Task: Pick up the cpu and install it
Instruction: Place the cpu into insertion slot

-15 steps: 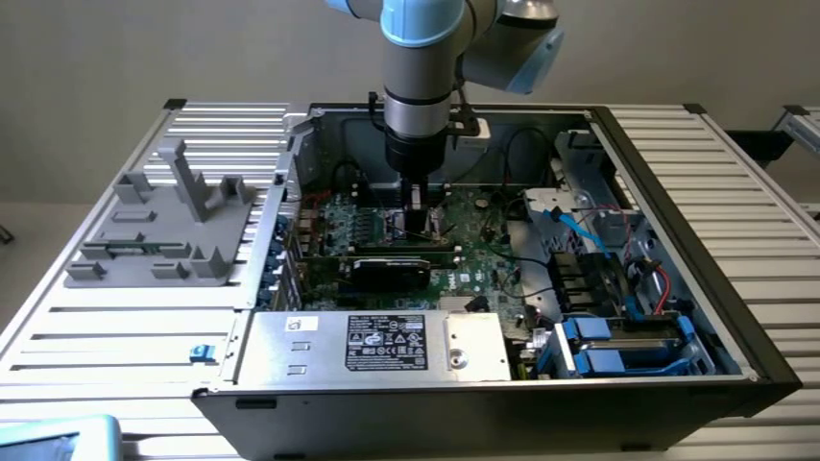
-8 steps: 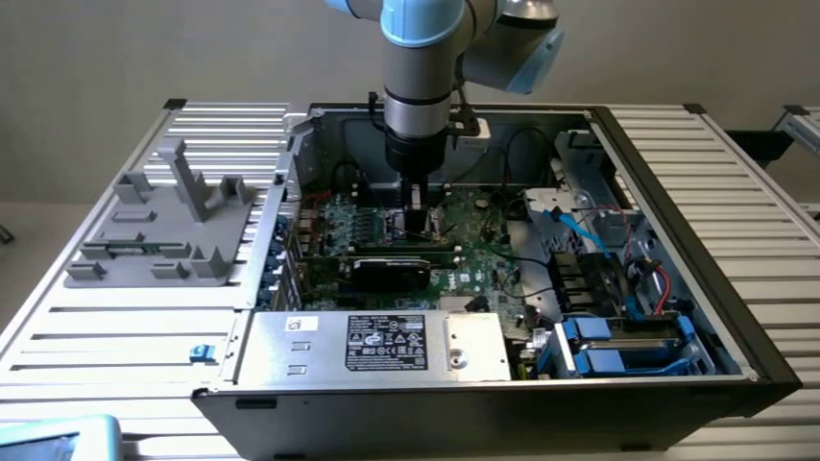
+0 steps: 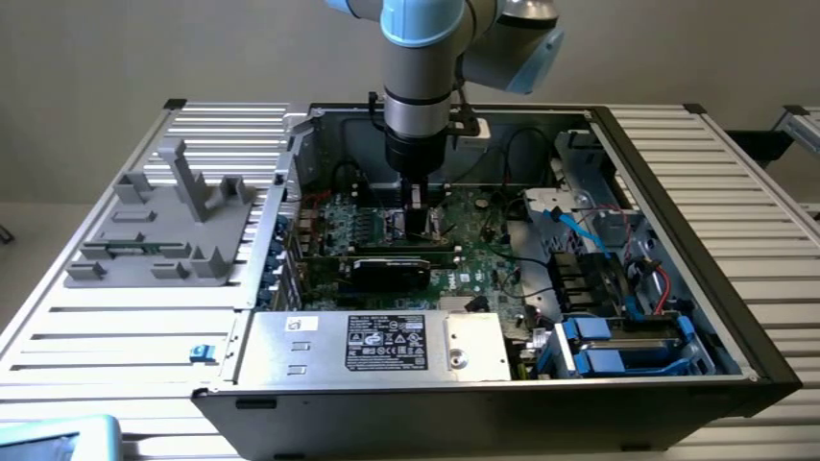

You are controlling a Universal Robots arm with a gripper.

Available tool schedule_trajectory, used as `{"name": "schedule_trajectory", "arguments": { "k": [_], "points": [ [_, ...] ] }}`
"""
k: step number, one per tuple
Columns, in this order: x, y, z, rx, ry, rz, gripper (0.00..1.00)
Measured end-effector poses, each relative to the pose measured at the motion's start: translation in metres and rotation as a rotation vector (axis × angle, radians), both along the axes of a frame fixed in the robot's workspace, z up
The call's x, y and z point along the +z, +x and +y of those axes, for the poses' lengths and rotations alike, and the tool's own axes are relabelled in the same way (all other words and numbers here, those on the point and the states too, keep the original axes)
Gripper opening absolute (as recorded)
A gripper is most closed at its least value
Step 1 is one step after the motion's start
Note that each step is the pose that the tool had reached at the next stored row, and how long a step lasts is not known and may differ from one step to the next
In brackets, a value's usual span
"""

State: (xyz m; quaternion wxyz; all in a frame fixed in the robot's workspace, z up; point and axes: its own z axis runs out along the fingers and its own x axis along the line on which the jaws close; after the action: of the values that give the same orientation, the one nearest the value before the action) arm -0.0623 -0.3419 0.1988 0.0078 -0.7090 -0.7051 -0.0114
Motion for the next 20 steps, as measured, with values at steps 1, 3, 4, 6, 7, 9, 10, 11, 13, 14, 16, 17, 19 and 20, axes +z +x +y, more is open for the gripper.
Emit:
{"name": "schedule_trajectory", "arguments": {
  "k": [1,3,4,6,7,9,10,11,13,14,16,17,19,20],
  "points": [
    [0.0004,0.0,0.0,0.0,-0.0001,-0.0004,0.64],
    [0.0032,0.0,0.0,0.0,-0.0002,-0.0016,0.64],
    [0.0056,0.0,0.0,0.0,-0.0001,-0.0026,0.64],
    [0.0125,0.0,0.0,0.0,-0.0001,-0.0037,0.64],
    [0.0163,0.0,0.0,0.0,0.0,-0.004,0.64],
    [0.0246,0.0,0.0,0.0,0.0,-0.0042,0.64],
    [0.0291,0.0,0.0,0.0,-0.0001,-0.0043,0.64],
    [0.0336,0.0,0.0,0.0,-0.0002,-0.0042,0.64],
    [0.043,0.0,-0.0001,0.0,-0.0002,-0.0042,0.64],
    [0.0474,0.001,0.0,0.0,0.0001,-0.0044,0.64],
    [0.0564,0.002,-0.0001,0.0,0.0,-0.0043,0.64],
    [0.0607,0.003,-0.0001,0.0,-0.0002,-0.0042,0.64],
    [0.0682,0.006,-0.0001,0.0,-0.0002,-0.0041,0.64],
    [0.0713,0.007,-0.0001,0.0,0.0,-0.0035,0.64]
  ]
}}
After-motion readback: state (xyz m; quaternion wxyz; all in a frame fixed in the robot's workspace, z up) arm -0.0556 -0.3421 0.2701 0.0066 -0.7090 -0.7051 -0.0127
